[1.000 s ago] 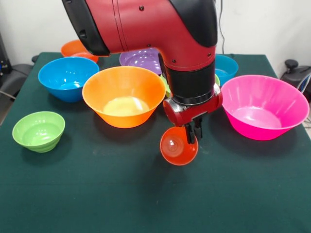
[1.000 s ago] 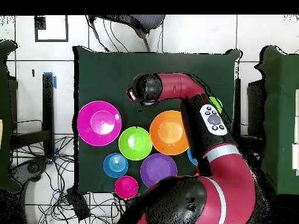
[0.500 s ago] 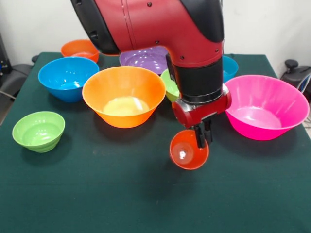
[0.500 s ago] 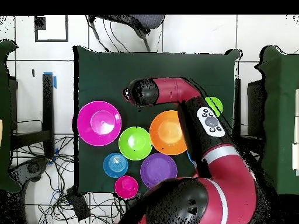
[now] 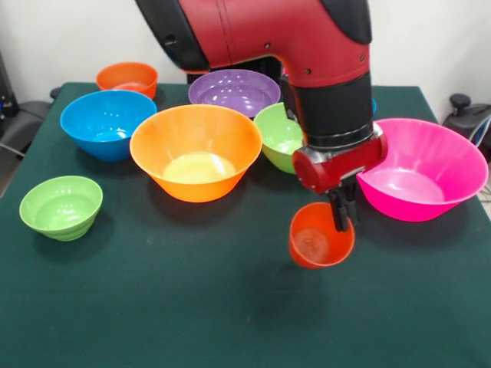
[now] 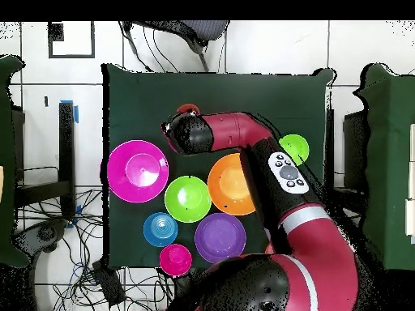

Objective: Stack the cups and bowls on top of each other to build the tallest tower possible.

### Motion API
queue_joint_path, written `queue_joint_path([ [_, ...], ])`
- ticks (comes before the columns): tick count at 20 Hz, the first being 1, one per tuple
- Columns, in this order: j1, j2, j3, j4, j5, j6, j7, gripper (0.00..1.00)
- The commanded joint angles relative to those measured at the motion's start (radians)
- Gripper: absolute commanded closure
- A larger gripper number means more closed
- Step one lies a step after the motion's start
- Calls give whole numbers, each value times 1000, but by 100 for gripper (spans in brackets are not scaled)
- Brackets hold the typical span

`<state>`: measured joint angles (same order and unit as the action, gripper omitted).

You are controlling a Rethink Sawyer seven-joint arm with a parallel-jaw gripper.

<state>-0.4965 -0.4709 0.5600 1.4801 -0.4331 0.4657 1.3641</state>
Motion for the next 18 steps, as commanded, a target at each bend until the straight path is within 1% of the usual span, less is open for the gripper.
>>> queue_joint_path([
  [1, 1, -56, 31, 137, -64, -165, 85, 100],
  [4, 3, -71, 25, 174, -67, -229, 106, 100],
  [6, 15, -72, 10, 187, -78, -275, 112, 100],
  [9, 32, -60, -14, 207, -86, -359, 134, 100],
  [12, 50, -50, -39, 216, -88, -416, 138, 100],
  [14, 47, -40, -44, 223, -86, -454, 142, 100],
  [15, 46, -31, -45, 223, -95, -475, 133, 100],
  [18, 61, -4, -81, 221, -118, -562, 131, 100],
])
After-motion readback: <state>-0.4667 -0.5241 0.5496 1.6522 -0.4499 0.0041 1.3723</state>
